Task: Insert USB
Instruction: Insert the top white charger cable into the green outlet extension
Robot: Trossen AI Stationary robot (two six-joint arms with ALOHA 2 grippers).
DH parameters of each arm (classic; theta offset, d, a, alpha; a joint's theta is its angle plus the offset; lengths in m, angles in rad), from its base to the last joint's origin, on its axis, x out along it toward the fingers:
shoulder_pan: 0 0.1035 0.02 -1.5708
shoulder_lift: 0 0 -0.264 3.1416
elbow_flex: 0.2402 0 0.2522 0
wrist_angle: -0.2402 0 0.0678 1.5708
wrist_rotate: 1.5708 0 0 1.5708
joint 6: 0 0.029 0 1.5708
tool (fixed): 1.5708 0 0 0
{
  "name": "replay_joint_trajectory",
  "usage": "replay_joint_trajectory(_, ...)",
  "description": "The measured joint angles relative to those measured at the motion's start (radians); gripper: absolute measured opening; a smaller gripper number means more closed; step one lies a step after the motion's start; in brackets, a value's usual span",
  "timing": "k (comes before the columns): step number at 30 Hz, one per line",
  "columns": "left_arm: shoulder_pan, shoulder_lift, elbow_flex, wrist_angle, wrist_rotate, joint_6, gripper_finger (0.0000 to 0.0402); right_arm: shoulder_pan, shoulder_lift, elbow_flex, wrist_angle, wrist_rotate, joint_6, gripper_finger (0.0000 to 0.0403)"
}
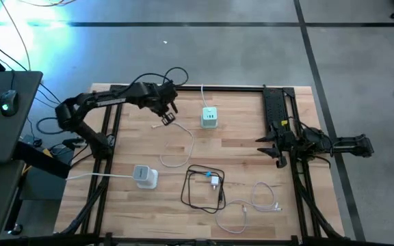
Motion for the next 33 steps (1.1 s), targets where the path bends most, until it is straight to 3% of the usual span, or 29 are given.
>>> replay_joint_trajectory(4, -0.057, -0.049, 0.000, 0.132, 0.096, -0.007, 0.0000, 0.000, 0.001, 0.000, 0.029, -0.003, 0.026, 0.0144)
replay_joint_trajectory(10, -0.117, -0.066, 0.000, 0.358, 0.324, -0.007, 0.0000, -0.002, 0.013, 0.000, 0.136, 0.011, 0.091, 0.0144)
replay_joint_trajectory(14, -0.156, -0.059, 0.000, 0.439, 0.364, 0.022, 0.0000, -0.003, 0.073, 0.000, 0.132, 0.228, 0.178, 0.0144)
replay_joint_trajectory(16, -0.177, -0.058, 0.000, 0.450, 0.398, 0.060, 0.0000, -0.004, 0.127, 0.000, 0.141, 0.254, 0.188, 0.0144)
replay_joint_trajectory(24, -0.241, -0.012, 0.000, 0.517, 0.670, 0.227, 0.0000, -0.003, 0.468, 0.038, 0.449, 0.087, 0.050, 0.0144)
replay_joint_trajectory(28, -0.257, 0.044, 0.000, 0.574, 0.766, 0.231, 0.0000, -0.023, 0.669, 0.182, 0.421, 0.042, -0.057, 0.0144)
replay_joint_trajectory(33, -0.254, 0.108, -0.001, 0.592, 0.807, 0.239, 0.0000, -0.050, 0.929, 0.399, 0.353, -0.120, -0.221, 0.0149)
